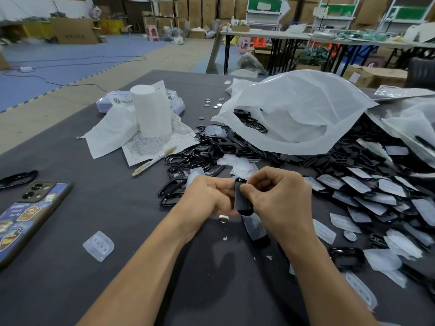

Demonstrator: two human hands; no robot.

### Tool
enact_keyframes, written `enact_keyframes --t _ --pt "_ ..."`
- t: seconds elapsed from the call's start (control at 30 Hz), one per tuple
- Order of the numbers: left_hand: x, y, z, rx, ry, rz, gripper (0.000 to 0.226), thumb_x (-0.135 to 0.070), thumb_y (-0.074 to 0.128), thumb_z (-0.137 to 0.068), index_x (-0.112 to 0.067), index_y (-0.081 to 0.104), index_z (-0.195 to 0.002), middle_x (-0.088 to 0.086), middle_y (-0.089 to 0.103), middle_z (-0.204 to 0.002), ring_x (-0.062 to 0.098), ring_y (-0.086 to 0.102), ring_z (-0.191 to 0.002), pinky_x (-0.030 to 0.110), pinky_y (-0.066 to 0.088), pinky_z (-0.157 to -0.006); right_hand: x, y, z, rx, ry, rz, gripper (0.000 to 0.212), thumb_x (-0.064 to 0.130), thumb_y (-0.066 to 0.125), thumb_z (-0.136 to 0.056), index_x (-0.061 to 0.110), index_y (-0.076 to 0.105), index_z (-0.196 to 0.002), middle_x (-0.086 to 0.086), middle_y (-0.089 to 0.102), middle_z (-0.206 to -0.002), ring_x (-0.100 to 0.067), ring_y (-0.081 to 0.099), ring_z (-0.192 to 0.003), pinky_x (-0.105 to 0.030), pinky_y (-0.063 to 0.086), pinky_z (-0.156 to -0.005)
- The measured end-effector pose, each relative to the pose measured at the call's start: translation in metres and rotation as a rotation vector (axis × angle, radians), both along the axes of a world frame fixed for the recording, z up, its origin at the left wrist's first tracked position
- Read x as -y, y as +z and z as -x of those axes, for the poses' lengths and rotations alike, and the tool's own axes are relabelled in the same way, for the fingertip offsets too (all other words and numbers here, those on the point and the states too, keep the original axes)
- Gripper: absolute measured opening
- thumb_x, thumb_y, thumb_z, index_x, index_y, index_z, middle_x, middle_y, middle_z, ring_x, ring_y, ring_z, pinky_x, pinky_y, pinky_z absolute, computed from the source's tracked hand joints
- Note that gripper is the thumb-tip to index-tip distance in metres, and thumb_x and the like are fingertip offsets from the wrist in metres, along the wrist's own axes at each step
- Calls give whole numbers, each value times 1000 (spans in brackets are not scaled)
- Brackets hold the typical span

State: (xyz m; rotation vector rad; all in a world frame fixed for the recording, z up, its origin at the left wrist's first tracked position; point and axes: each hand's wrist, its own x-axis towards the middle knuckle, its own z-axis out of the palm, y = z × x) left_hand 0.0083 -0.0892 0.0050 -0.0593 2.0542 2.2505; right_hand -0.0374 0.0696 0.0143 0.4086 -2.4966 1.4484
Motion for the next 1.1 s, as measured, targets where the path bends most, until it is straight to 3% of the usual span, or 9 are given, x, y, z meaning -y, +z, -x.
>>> enact_keyframes --t 0.07,0.17,0.27,0.37,0.5,0.67,0.87,1.0,1.1 --pt "0 2 0 18 11 -10 46 -2 56 -64 -2 79 -104 18 77 -101 39 75 -100 45 60 -95 0 -1 2 12 -12 4 19 27 90 -74 27 72 -68 13 69 -62 -5 65 -60 -22 53 -57" --pt "-4 1 1 -4 84 43 16 -4 68 -86 -11 82 -87 2 75 -77 19 76 -76 29 63 -75 4 -4 2 75 4 20 14 30 84 -78 26 72 -71 12 70 -64 -6 67 -64 -28 56 -63" --pt "-8 0 0 0 150 37 25 8 64 -90 -9 83 -88 11 80 -84 15 77 -76 20 58 -63 4 -6 4 158 59 95 12 28 81 -83 26 75 -72 10 72 -65 -7 68 -62 -32 58 -63" --pt "-13 0 0 3 204 -60 32 11 64 -91 -11 81 -75 5 76 -72 11 74 -64 20 58 -60 1 -7 6 229 98 196 11 26 78 -86 31 77 -77 8 74 -69 -5 67 -64 -32 56 -64" --pt "-16 -1 3 15 315 -136 16 7 68 -91 -5 79 -90 7 79 -80 12 75 -68 19 57 -58 1 -7 4 283 152 222 13 27 81 -71 29 77 -83 9 77 -80 -12 75 -77 -42 64 -73" --pt "-15 -2 4 24 344 -135 16 1 73 -90 -12 82 -89 8 81 -88 11 77 -76 19 57 -62 2 -9 6 233 127 229 24 14 81 -77 37 77 -84 10 77 -77 -8 75 -73 -36 61 -71" --pt "-13 -3 2 4 268 -88 23 12 76 -81 -9 82 -88 14 77 -84 23 65 -73 27 54 -63 1 -9 6 174 79 189 23 15 82 -80 37 78 -78 14 75 -69 -2 71 -65 -15 52 -59" --pt "-14 -1 0 -1 210 -81 27 14 75 -81 -12 81 -85 10 76 -78 14 67 -62 20 54 -58 0 -9 6 177 46 176 16 17 82 -81 29 78 -71 14 73 -65 -1 67 -56 -11 47 -53" --pt "-15 0 1 12 232 -107 17 5 72 -89 -10 80 -88 8 78 -82 11 72 -71 21 59 -64 0 -9 7 165 28 166 16 17 81 -83 28 77 -72 15 73 -65 0 67 -57 -11 47 -54"
